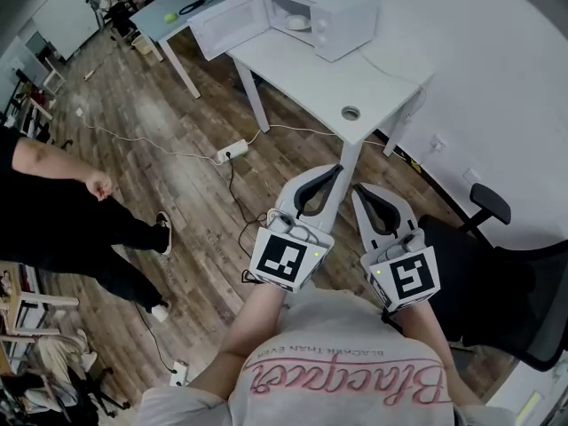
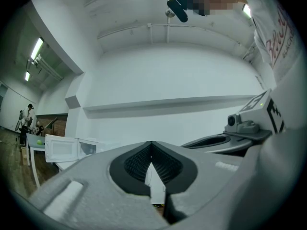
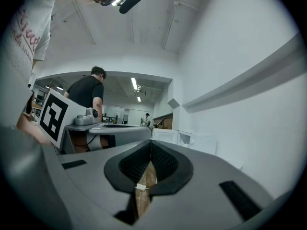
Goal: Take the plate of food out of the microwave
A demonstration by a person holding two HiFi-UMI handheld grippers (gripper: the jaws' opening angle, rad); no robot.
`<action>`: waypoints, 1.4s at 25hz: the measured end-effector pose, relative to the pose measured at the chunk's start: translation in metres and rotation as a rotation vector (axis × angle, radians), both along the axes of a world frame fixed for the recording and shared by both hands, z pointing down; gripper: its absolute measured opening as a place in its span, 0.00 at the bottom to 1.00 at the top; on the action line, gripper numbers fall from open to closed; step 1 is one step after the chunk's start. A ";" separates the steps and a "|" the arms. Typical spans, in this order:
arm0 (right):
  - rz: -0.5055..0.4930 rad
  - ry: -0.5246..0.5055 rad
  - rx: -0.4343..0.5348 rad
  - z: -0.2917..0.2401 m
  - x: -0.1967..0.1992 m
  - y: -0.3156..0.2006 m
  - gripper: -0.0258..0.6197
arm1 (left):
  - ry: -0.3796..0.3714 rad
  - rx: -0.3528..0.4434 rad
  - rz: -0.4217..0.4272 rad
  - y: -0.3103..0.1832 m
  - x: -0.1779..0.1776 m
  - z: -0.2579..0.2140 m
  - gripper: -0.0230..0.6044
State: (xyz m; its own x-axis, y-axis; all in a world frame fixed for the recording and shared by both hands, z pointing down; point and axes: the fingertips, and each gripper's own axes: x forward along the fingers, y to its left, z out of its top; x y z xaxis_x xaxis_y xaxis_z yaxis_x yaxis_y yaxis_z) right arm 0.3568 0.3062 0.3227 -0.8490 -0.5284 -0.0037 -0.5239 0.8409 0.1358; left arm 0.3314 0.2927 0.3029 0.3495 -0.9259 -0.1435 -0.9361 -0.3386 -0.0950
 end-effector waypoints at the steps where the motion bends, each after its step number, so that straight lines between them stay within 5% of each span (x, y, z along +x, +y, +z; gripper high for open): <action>1: 0.000 0.000 -0.003 0.000 -0.004 -0.002 0.06 | -0.004 0.001 -0.003 -0.002 -0.005 0.000 0.04; 35: -0.019 -0.013 -0.061 0.004 -0.186 -0.099 0.06 | 0.044 0.009 -0.026 -0.089 -0.190 0.000 0.04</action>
